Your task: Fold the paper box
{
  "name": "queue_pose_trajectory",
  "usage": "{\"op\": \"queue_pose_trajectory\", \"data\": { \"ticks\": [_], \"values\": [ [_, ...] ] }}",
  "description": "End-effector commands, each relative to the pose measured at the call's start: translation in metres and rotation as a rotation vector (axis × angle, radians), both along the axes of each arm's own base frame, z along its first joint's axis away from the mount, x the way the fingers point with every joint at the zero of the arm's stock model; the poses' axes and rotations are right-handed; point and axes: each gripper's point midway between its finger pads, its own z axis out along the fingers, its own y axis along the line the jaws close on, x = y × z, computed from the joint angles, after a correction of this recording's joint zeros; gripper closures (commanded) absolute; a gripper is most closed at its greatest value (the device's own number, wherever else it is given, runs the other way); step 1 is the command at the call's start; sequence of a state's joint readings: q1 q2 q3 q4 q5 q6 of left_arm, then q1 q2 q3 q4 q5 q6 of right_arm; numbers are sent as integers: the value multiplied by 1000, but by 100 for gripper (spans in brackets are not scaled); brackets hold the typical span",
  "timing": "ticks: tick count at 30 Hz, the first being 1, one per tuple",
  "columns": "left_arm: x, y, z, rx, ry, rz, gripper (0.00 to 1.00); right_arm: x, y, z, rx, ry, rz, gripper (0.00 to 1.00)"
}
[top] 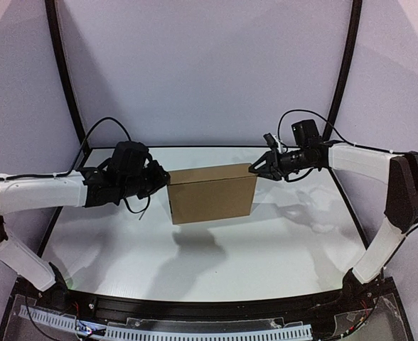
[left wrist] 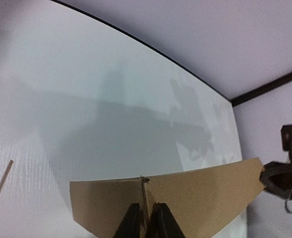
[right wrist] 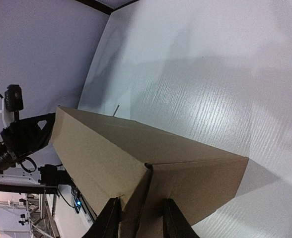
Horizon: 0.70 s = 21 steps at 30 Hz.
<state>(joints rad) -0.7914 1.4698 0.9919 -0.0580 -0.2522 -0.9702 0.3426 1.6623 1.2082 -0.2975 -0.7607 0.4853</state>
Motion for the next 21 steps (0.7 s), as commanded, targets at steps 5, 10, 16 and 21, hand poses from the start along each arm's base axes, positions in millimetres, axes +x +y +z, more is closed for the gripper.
{"op": "queue_pose_trajectory", "data": {
  "ticks": [5, 10, 16, 21],
  "values": [
    [-34, 16, 27, 236, -1, -174, 3, -39, -12, -10, -129, 14, 103, 88],
    [-43, 48, 88, 224, -133, -104, 1, -74, -19, -26, -187, -11, 137, 88],
    [-52, 71, 109, 217, -180, -43, 1, -116, -24, -19, -150, -110, 139, 80],
    [-51, 77, 97, 245, -148, -13, 1, -139, -31, -4, -152, -183, 165, 58]
  ]
}}
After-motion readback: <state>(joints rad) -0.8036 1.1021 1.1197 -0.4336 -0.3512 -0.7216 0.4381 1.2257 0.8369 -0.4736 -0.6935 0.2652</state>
